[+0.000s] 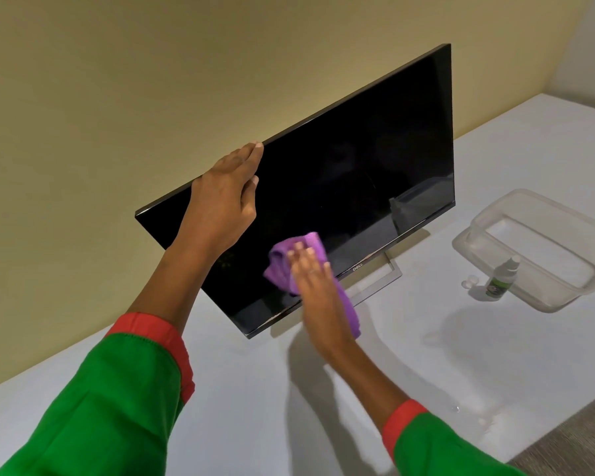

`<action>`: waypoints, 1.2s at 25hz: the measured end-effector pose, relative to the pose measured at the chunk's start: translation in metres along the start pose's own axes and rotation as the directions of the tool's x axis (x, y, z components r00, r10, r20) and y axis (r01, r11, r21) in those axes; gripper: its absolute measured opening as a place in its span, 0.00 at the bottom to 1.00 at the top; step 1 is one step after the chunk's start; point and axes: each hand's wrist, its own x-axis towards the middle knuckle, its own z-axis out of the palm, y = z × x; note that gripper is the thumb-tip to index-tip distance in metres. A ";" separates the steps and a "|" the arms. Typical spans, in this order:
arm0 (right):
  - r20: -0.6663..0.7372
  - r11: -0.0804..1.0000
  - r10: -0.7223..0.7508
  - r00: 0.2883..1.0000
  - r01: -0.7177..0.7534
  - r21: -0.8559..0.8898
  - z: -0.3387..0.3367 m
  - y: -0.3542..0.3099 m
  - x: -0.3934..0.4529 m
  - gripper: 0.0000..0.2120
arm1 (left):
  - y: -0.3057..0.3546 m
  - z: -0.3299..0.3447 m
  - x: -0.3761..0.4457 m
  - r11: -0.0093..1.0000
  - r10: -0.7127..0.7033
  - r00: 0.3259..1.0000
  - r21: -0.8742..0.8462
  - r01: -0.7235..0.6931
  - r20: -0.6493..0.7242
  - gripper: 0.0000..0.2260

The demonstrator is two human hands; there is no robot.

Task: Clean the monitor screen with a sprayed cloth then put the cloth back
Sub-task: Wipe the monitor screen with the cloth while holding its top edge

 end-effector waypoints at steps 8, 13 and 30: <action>-0.025 0.974 0.181 0.983 -0.175 0.147 0.006 0.014 -0.010 0.29 | 0.002 0.001 -0.001 1.000 -0.018 1.000 -0.024 0.017 -0.020 0.20; 0.048 0.958 -0.251 0.967 0.255 -0.129 -0.008 0.002 0.029 0.35 | 0.004 0.001 0.001 0.999 -0.019 1.000 -0.035 0.019 -0.021 0.20; 0.223 0.646 -0.508 0.832 0.539 -0.540 -0.018 0.028 0.023 0.26 | -0.004 -0.003 -0.010 0.996 -0.022 1.000 0.082 0.022 0.004 0.21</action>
